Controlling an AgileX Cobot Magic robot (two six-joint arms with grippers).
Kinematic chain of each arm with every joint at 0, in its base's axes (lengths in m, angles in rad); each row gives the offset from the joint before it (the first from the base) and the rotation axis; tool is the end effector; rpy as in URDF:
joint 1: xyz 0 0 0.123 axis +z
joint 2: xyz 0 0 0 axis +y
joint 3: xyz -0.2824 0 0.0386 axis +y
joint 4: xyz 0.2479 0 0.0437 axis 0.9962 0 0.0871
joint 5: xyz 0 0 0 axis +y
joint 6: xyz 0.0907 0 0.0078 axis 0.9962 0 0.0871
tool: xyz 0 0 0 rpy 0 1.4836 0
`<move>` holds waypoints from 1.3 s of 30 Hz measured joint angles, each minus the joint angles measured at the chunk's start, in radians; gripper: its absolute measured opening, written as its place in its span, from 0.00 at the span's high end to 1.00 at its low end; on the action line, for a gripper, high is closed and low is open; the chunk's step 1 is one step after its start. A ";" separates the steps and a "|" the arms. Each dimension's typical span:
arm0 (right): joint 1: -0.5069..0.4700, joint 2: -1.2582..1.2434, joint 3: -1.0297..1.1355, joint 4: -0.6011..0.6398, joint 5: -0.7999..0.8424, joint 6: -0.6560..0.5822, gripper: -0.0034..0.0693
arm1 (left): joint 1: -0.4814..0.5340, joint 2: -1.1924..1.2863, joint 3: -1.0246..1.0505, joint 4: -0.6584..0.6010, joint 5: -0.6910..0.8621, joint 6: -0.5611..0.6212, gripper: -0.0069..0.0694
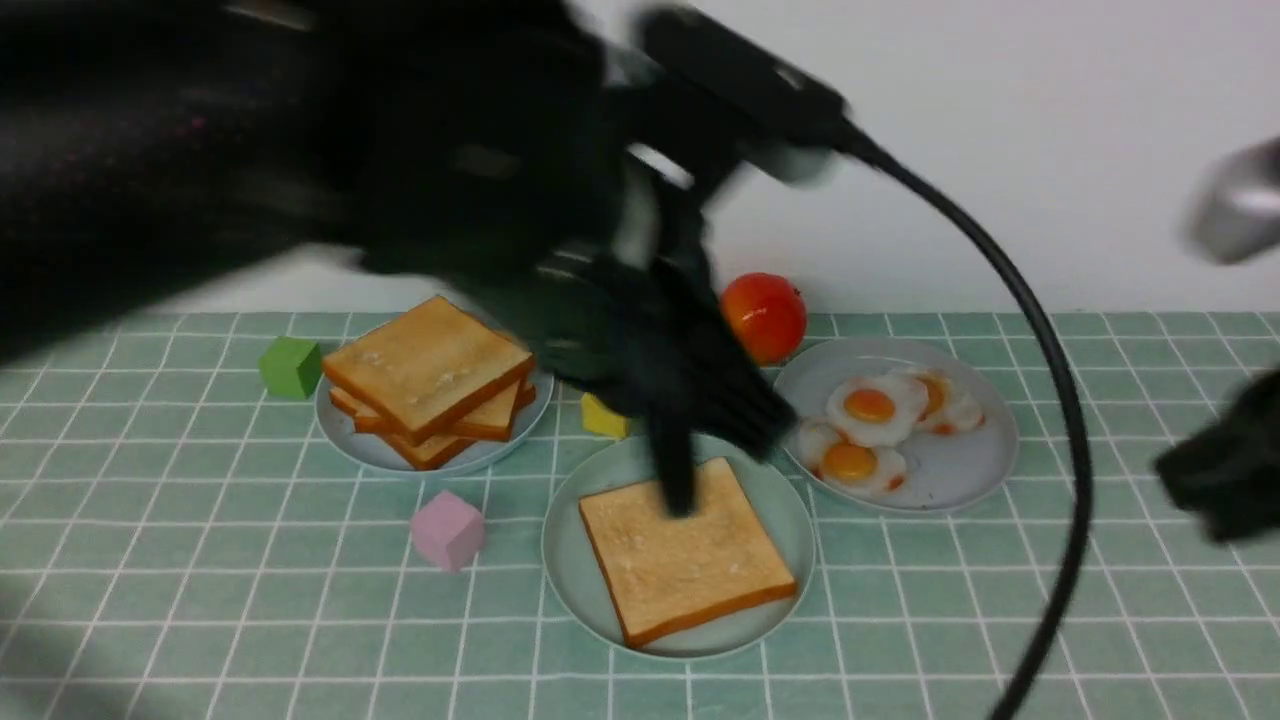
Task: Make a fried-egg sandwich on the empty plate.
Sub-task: Use the right arm to grab a fried egg
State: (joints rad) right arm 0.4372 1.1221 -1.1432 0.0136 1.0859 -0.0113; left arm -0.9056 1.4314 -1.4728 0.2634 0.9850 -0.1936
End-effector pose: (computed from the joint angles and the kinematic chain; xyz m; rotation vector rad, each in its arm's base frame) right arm 0.1898 0.0899 0.3676 -0.5657 2.4953 0.1827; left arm 0.2032 -0.2270 0.3957 0.9053 2.2149 -0.1854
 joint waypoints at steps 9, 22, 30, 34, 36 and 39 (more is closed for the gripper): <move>-0.254 0.351 0.000 0.220 -0.274 0.025 0.81 | 0.000 -0.514 0.448 -0.117 -0.294 -0.018 0.93; -0.346 0.711 -0.022 0.793 -0.600 -0.149 0.41 | 0.000 -0.769 0.676 -0.140 -0.673 -0.021 0.93; -0.346 0.847 -0.133 0.900 -0.624 -0.169 0.38 | 0.000 -0.761 0.678 -0.140 -0.664 -0.021 0.93; -0.346 0.872 -0.140 0.902 -0.620 -0.169 0.38 | 0.000 -0.757 0.678 -0.140 -0.661 -0.021 0.93; -0.346 0.876 -0.140 0.900 -0.618 -0.169 0.38 | 0.000 -0.757 0.678 -0.140 -0.661 -0.021 0.93; -0.346 0.876 -0.140 0.899 -0.630 -0.169 0.38 | 0.000 -0.757 0.678 -0.140 -0.660 -0.021 0.93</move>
State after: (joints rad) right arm 0.0908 1.9979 -1.2831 0.9126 0.4563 -0.1808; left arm -0.9056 0.6744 -0.7952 0.1233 0.3254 -0.2150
